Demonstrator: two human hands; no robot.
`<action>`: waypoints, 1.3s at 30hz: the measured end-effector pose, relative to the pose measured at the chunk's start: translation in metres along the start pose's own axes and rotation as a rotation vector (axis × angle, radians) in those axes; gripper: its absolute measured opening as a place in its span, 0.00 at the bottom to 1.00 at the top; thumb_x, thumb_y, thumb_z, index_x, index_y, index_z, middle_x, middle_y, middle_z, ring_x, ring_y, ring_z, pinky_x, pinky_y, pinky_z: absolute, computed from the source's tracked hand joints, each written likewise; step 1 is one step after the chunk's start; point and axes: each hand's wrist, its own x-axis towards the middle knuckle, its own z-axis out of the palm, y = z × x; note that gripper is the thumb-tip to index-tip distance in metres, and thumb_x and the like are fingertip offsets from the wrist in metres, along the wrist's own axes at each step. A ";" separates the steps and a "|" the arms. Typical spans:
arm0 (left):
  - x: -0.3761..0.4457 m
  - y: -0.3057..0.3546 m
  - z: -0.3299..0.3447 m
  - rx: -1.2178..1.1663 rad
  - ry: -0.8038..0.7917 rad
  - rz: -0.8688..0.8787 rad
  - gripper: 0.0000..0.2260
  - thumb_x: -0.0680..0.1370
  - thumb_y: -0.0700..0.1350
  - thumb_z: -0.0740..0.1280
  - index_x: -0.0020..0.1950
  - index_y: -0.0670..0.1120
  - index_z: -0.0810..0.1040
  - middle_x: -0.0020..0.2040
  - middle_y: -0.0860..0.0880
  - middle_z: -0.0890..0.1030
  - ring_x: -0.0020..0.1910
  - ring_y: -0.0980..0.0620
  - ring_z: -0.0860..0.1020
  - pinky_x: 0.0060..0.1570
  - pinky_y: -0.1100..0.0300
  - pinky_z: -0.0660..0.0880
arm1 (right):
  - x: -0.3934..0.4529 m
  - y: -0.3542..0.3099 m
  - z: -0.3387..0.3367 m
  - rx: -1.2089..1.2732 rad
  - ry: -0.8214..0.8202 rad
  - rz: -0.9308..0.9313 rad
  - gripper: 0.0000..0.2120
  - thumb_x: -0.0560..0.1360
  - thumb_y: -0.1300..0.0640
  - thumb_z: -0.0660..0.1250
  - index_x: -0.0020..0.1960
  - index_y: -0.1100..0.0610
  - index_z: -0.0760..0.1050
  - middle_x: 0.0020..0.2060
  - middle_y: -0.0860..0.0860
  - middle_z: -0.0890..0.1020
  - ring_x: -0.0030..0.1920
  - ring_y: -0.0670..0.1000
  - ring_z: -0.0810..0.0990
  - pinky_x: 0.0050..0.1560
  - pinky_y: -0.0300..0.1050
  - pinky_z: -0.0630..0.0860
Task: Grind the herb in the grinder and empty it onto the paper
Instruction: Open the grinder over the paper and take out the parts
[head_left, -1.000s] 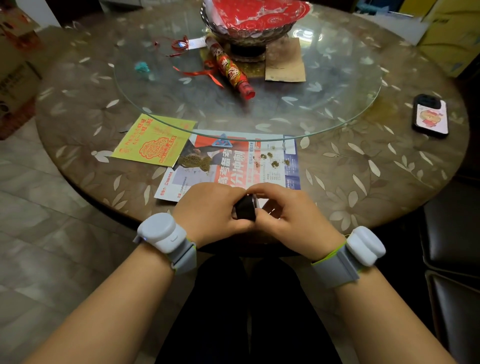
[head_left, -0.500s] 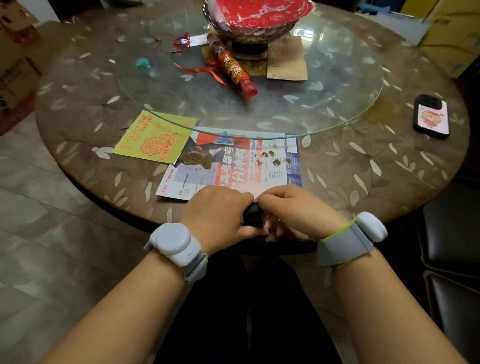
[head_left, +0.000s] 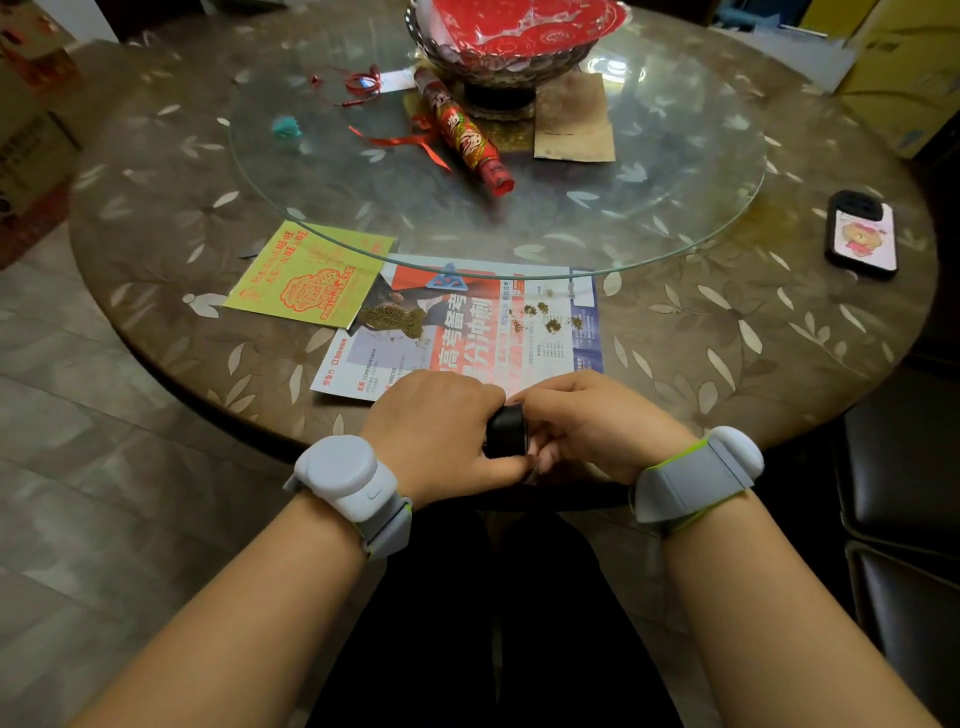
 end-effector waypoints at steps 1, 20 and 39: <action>0.000 0.000 0.000 0.000 -0.002 0.001 0.21 0.68 0.69 0.58 0.37 0.51 0.69 0.33 0.51 0.75 0.32 0.48 0.71 0.30 0.57 0.62 | 0.000 0.001 0.000 0.014 0.010 0.003 0.14 0.74 0.67 0.58 0.52 0.78 0.72 0.32 0.62 0.74 0.27 0.54 0.73 0.29 0.42 0.75; -0.004 -0.006 0.000 -0.103 0.070 -0.041 0.21 0.69 0.69 0.59 0.40 0.50 0.71 0.35 0.52 0.76 0.36 0.48 0.74 0.32 0.55 0.66 | 0.000 -0.010 0.004 -0.167 0.073 -0.086 0.09 0.64 0.55 0.65 0.38 0.59 0.78 0.28 0.58 0.80 0.30 0.57 0.81 0.40 0.53 0.81; -0.002 -0.015 -0.002 -0.079 -0.010 0.050 0.16 0.71 0.64 0.59 0.45 0.53 0.73 0.37 0.52 0.78 0.36 0.50 0.76 0.32 0.56 0.71 | -0.011 0.017 0.007 -0.407 0.226 -0.512 0.18 0.66 0.56 0.66 0.55 0.51 0.78 0.46 0.45 0.83 0.45 0.42 0.82 0.46 0.42 0.80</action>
